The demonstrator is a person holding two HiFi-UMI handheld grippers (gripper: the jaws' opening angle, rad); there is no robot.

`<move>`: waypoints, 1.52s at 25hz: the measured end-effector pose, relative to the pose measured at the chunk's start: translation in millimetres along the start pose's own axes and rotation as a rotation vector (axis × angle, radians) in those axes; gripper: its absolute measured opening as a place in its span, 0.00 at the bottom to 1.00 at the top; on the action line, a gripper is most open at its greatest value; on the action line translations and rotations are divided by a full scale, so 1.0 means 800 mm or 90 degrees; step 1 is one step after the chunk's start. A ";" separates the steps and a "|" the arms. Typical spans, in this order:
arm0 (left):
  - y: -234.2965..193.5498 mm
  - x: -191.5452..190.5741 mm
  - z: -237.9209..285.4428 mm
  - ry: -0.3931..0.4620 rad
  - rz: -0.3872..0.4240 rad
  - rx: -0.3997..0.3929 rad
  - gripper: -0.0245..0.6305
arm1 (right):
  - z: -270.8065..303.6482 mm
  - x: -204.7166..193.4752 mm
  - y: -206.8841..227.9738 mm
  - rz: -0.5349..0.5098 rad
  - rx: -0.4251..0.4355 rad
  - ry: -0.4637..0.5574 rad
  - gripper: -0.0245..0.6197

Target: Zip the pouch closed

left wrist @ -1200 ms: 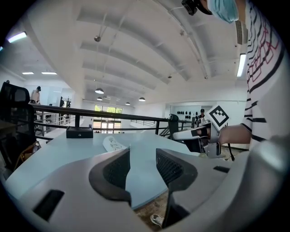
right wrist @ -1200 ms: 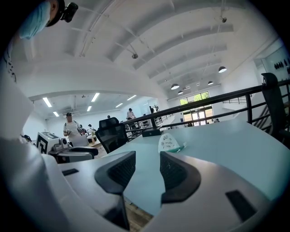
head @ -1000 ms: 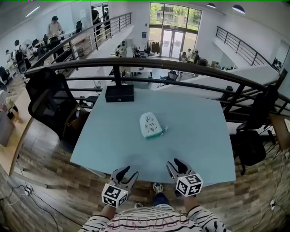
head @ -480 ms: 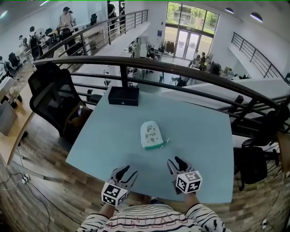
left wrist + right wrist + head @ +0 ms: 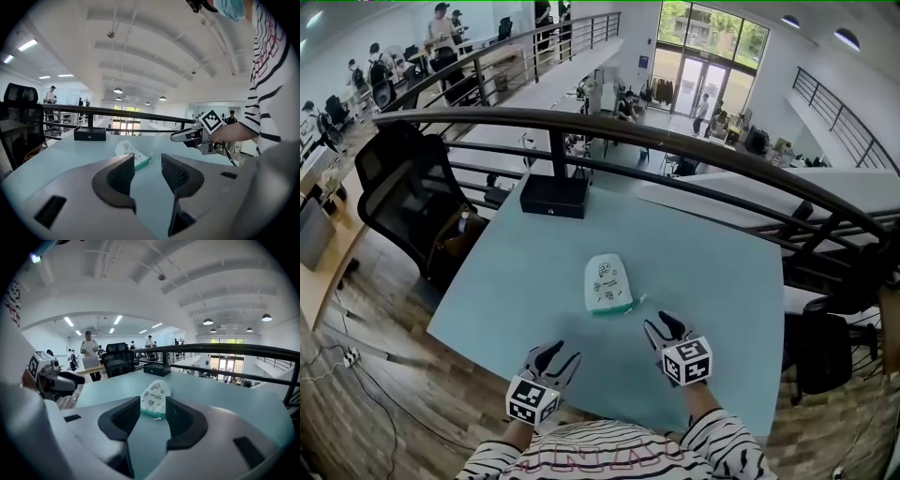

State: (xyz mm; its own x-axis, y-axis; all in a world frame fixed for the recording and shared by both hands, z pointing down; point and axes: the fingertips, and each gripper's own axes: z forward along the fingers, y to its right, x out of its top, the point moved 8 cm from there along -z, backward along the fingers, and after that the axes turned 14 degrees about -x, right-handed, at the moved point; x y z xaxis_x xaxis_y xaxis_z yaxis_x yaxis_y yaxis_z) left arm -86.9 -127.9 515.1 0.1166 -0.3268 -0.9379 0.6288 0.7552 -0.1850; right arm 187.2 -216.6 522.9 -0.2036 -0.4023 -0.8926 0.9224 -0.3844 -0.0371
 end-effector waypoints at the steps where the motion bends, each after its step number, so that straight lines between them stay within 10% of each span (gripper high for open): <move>1: -0.001 -0.001 0.003 -0.002 -0.001 0.002 0.28 | 0.006 -0.001 0.005 -0.011 0.005 -0.004 0.29; 22: -0.023 -0.022 0.046 -0.069 -0.045 0.030 0.28 | 0.157 -0.045 0.057 -0.341 0.092 -0.091 0.29; 29: -0.025 -0.035 0.054 -0.095 -0.054 0.030 0.28 | 0.187 -0.060 0.041 -0.569 0.125 -0.073 0.36; 38: -0.018 -0.047 0.053 -0.093 -0.075 0.029 0.28 | 0.212 -0.059 0.035 -0.637 0.222 -0.094 0.37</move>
State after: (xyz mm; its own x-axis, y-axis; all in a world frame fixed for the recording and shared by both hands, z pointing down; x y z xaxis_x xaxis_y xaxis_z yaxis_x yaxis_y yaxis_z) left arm -68.0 -150.5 565.3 0.1487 -0.4926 -0.8574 0.6781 0.6819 -0.2742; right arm 167.0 -349.3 640.5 -0.8750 0.1394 -0.4636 0.1742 -0.8028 -0.5702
